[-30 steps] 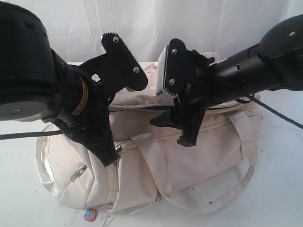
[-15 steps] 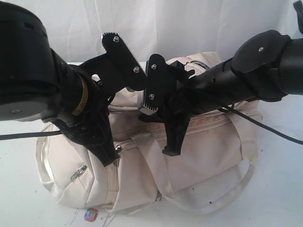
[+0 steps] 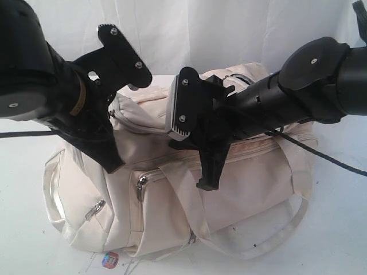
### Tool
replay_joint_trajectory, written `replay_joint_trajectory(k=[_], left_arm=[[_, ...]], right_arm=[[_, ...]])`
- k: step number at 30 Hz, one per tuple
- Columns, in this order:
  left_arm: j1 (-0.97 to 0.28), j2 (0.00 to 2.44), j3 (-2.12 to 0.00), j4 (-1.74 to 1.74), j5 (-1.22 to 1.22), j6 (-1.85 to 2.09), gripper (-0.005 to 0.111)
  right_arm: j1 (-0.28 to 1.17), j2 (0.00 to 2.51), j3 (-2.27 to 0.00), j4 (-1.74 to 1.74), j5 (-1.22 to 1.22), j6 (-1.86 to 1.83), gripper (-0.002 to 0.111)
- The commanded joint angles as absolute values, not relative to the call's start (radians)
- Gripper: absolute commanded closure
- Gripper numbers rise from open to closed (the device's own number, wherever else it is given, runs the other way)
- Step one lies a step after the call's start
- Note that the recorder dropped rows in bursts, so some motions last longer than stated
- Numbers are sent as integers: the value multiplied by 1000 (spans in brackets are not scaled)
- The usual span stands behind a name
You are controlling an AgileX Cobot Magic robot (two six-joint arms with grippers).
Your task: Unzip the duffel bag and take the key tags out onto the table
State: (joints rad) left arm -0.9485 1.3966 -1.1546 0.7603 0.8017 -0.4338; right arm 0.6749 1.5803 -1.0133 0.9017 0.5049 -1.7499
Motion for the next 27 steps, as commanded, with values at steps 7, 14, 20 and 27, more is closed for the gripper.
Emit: replay_joint_trajectory(k=[7,14,20,27], left_arm=[[-809,1385,-1147,772,690,-415,107],[-711,1385,-1147,770,620,-383,107],[-635,1387,-1147,769,535,-361,107],[-539,1387,-1147,769,447,-359,107]], right_arm=[[677,1581,-1005,887,533,-1741,108],[677,1581,-1005,887,535,-1741,108],[677,1581,-1005,887,536,-1741,108],[677,1581,-1005,887,536,-1741,108]])
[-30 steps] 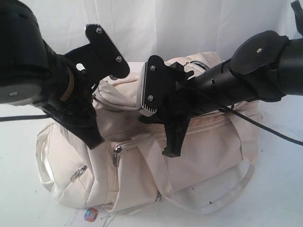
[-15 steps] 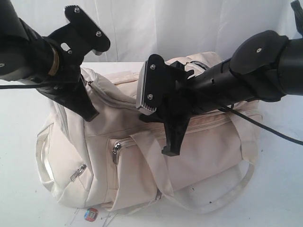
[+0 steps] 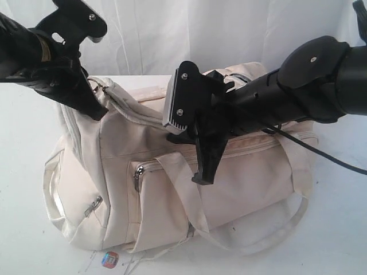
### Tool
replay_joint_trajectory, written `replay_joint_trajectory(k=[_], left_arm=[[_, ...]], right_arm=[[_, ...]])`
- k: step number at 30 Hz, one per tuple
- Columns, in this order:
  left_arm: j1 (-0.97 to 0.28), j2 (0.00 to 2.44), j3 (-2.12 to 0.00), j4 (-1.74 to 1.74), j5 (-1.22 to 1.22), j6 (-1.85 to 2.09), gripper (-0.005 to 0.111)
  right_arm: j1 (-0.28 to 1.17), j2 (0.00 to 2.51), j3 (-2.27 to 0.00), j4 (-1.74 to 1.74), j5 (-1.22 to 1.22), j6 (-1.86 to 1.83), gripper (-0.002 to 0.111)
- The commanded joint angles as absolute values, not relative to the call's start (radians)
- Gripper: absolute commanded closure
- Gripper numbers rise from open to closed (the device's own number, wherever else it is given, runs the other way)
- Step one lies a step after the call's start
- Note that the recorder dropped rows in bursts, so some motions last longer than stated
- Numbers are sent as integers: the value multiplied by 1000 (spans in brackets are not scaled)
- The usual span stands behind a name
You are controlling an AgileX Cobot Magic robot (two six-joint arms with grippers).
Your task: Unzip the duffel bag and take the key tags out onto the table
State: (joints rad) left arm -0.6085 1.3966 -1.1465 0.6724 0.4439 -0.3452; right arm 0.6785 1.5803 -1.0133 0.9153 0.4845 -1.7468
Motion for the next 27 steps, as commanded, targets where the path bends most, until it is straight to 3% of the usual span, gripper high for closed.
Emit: replay_joint_trajectory(k=[1,21,27], left_arm=[[-530,1387,-1147,769,440,-359,107],[-501,1535,-1158,868,308,-314,107],[-501,1544,-1226,866,380,-317,107]], right_arm=[[677,1581,-1005,887,536,-1741,108],[677,1581,-1005,884,557,-1741,108],[677,1581,-1005,882,559,-1741,108]])
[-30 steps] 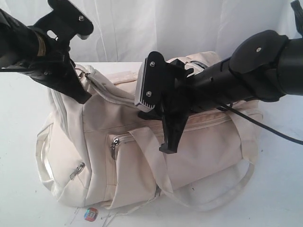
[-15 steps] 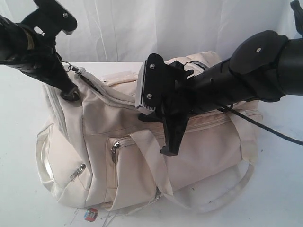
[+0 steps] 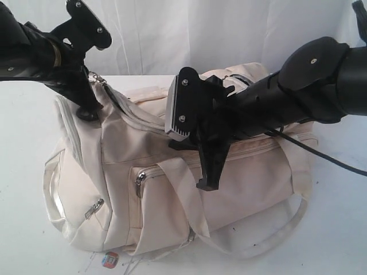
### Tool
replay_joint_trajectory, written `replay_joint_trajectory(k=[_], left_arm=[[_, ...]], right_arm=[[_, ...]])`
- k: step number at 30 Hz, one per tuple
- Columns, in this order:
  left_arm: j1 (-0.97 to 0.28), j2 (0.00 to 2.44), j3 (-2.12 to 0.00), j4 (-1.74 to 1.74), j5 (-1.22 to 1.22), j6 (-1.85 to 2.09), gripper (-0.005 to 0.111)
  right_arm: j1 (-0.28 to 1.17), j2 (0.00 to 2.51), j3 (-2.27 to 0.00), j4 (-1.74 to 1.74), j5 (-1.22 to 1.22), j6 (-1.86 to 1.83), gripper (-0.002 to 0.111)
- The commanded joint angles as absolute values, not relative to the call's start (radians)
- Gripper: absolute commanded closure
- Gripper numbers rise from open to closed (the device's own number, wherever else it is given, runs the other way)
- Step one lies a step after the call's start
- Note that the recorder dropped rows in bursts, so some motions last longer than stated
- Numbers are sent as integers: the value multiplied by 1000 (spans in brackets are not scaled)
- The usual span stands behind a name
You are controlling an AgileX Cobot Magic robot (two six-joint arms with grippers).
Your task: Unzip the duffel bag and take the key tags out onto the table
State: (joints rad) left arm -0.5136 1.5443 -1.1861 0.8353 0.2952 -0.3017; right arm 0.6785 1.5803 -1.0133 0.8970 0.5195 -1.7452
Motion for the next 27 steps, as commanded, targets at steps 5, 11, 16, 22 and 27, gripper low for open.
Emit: replay_joint_trajectory(k=[5,11,16,22,27], left_arm=[[-501,1544,-1239,833,528,-305,107],[-501,1544,-1239,717,509,-110,107],[-501,1524,-1239,545,511,68,107],[-501,1488,-1241,414,505,218,107],[-501,1466,-1241,403,505,218,107]], right_arm=[[677,1581,-1005,890,537,-1650,108],[677,1559,-1005,890,534,-1476,85],[677,1491,-1005,893,544,-1407,51],[677,1393,-1009,957,575,-1406,44],[693,1381,-1026,1095,587,-1418,44]])
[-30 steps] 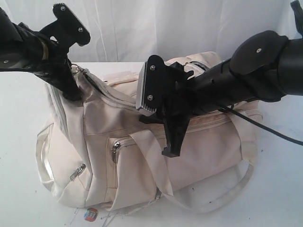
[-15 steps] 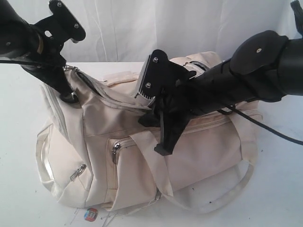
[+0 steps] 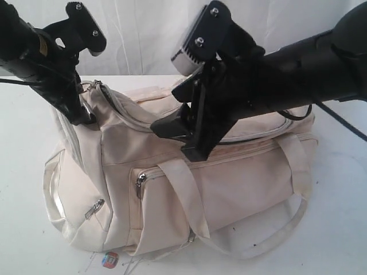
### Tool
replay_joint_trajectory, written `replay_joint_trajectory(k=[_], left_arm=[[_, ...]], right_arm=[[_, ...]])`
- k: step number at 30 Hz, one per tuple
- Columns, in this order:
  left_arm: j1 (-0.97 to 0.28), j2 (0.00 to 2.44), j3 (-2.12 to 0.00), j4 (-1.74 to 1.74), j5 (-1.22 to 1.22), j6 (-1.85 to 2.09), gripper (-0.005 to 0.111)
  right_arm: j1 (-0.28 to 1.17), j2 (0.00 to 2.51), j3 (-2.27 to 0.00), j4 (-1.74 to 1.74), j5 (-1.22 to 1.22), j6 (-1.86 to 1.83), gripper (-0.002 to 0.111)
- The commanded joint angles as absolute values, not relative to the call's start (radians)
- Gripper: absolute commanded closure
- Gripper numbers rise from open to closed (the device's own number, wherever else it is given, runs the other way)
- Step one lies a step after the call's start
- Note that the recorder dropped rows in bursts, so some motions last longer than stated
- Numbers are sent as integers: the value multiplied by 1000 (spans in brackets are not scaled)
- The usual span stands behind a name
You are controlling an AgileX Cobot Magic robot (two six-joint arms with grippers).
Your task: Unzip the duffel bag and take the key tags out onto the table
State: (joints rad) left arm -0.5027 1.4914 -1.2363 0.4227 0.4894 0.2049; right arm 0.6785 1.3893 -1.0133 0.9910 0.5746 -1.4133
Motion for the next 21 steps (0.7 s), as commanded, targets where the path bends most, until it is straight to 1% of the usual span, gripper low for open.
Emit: replay_joint_trajectory(k=[1,7,11,12,14,17,20,21], left_arm=[[-501,1457,-1241,403,505,218,107],[-501,1423,-1248,398,512,225,107],[-501,1416,-1248,398,508,244,107],[-501,1416,-1248,398,508,244,107],[-501,1416,-1248,400,508,245,107],[-501,1416,-1248,400,508,267,107],[-501,1416,-1248,419,494,266,107],[-501,1416,-1248,428,488,266,107]], right_arm=[[705,1387,-1029,1123,572,-1450,44],[811,1478,-1031,1251,434,-1592,45],[873,1560,-1063,1260,362,-1601,45],[885,1578,-1071,1260,339,-1601,47],[899,1601,-1080,1260,296,-1601,54],[901,1621,-1085,1260,283,-1593,73],[901,1632,-1085,1258,283,-1591,95],[901,1632,-1085,1256,283,-1591,100]])
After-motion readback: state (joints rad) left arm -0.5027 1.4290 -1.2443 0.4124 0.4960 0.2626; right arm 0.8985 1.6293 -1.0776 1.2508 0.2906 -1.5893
